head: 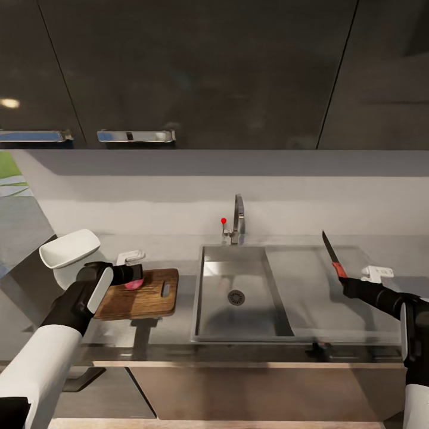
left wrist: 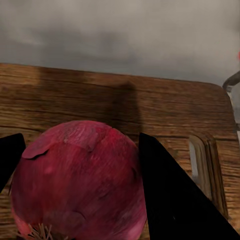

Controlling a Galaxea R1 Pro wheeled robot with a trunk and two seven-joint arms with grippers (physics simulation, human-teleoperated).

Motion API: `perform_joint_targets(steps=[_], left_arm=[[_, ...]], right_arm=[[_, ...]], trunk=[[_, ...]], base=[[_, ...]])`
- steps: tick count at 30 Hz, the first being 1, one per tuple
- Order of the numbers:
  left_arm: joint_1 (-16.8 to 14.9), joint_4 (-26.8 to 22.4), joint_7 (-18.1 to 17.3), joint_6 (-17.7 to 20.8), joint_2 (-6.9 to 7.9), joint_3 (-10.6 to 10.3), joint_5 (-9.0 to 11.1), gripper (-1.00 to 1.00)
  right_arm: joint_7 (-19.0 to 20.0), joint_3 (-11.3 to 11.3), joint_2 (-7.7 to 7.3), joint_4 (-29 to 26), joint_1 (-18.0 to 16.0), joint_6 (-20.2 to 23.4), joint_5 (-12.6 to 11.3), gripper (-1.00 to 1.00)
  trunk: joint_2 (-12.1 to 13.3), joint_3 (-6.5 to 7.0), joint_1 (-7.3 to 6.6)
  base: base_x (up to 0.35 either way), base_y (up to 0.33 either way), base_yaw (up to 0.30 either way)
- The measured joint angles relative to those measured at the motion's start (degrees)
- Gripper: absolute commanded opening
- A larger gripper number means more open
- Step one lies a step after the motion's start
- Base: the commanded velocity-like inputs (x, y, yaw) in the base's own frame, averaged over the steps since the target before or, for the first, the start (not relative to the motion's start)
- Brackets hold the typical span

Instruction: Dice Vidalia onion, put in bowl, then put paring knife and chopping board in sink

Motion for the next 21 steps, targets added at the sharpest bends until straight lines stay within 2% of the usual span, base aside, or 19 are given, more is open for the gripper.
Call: perform_joint_targets(steps=[8,9,12,15,18,21], left_arm=[[0.0,1.7,0.0,0.1,0.00,0.0,0.2,-1.00],[0.0,1.7,0.0,0.0,0.00,0.0,0.3,-1.00],[0.0,1.8,0.1,-0.2,0.04,0.0,0.4,-1.00],[0.0,1.8,0.1,-0.4,0.04,0.0,0.3,-1.00],[0.0,1.6,0.1,-0.2,-0.41,0.0,-0.8,-1.00],[0.0,1.4,0.1,-0.2,-1.24,0.0,-2.7,-1.00]], right_arm=[[0.0,0.0,0.00,0.1,0.0,0.0,0.1,-1.00],[0.0,0.0,0.02,0.1,0.0,0.0,0.7,-1.00],[0.0,0.0,1.05,0.1,0.0,0.0,1.5,-1.00],[0.0,-0.1,1.24,0.1,0.0,0.0,1.6,-1.00],[0.0,-0.9,2.20,0.1,0.1,-0.7,2.1,-1.00],[0.1,-0.9,3.16,0.1,0.1,-1.7,3.1,-1.00]], trunk=[[0.0,0.02,-0.01],[0.0,0.02,-0.01],[0.0,0.02,-0.01],[0.0,0.01,-0.01],[0.0,0.03,-0.01],[0.0,0.03,-0.01]], base=[[0.000,0.000,0.000],[0.000,0.000,0.000],[0.000,0.000,0.000],[0.000,0.000,0.000],[0.000,0.000,0.000],[0.000,0.000,0.000]])
